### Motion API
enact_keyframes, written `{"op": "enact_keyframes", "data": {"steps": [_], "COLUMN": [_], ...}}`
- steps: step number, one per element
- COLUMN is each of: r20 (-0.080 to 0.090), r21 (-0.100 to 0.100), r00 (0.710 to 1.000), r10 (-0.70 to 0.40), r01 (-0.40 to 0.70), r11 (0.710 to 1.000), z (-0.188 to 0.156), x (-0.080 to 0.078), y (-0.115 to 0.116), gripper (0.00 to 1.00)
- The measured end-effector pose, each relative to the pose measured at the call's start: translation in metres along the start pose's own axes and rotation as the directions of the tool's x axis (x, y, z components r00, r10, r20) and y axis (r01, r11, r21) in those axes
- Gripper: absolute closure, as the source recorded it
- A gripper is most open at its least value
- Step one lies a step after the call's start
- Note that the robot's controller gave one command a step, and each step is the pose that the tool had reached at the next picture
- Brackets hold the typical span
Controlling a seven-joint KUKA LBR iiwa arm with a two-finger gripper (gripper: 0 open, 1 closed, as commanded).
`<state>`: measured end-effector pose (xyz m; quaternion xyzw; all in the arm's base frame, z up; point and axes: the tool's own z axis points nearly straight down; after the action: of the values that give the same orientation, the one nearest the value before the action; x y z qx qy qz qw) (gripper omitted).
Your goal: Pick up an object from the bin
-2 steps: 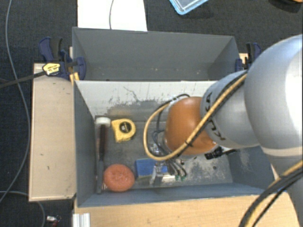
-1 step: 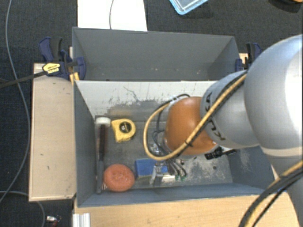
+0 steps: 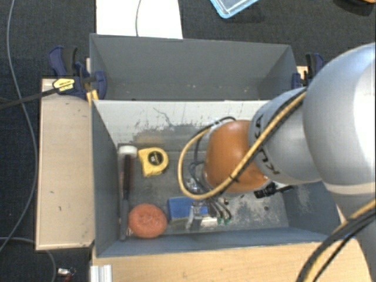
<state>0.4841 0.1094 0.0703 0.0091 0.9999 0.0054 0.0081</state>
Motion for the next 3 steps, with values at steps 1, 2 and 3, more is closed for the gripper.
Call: {"op": "enact_keyframes", "data": {"steps": [1, 2, 3], "r20": [0.0, -0.007, 0.007], "r21": [0.001, 0.002, -0.001], "r00": [0.999, 0.998, 0.998], "r10": [-0.044, -0.06, -0.061], "r01": [0.044, 0.06, 0.061], "r11": [0.999, 0.998, 0.998], "z": [-0.022, -0.095, -0.05], "x": [-0.023, -0.022, -0.035], "y": [0.048, 0.032, 0.028], "gripper": [1.0, 1.0, 1.0]}}
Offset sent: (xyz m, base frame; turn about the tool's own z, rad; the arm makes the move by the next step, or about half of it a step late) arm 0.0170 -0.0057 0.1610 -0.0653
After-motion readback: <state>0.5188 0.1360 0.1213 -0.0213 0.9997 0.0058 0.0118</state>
